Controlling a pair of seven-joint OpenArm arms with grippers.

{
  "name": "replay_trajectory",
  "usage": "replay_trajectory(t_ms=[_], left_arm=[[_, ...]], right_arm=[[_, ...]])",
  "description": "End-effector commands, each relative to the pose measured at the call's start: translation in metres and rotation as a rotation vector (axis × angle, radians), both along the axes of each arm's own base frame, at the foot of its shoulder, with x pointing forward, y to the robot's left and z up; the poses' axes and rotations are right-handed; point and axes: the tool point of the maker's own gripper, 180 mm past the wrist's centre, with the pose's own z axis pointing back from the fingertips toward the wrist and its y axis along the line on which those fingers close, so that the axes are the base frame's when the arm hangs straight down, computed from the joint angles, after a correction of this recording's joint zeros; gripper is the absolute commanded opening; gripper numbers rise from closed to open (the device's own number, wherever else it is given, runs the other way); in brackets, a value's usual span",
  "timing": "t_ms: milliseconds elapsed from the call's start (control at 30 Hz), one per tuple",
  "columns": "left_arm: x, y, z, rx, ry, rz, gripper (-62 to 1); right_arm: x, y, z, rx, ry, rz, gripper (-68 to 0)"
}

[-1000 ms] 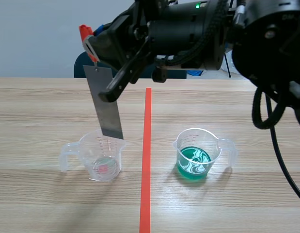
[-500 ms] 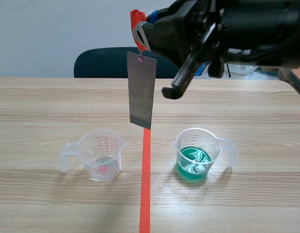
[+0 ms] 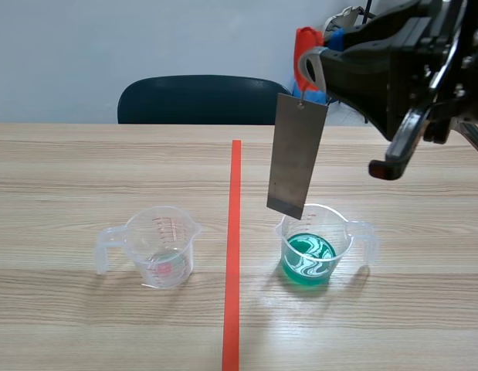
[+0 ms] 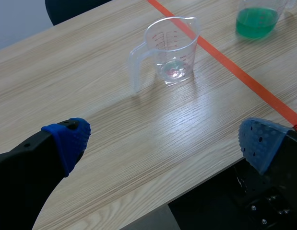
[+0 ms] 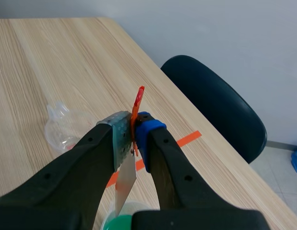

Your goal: Do the redox reaction experiment

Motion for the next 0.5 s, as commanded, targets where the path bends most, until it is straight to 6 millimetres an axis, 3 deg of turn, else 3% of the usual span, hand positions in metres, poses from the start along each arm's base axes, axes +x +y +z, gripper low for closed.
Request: replay_trajectory(t_ms=[0, 467], left_arm=[[0.004, -0.003, 0.007, -0.018, -0.026, -0.004, 1.4], [0.004, -0.003, 0.007, -0.018, -0.026, -0.004, 1.4]], right_arm=[[0.001, -0.004, 0.006, 0.015, -0.02, -0.005, -66.9], [0.005, -0.032, -0.003, -0.012, -0.007, -0.068, -66.9]])
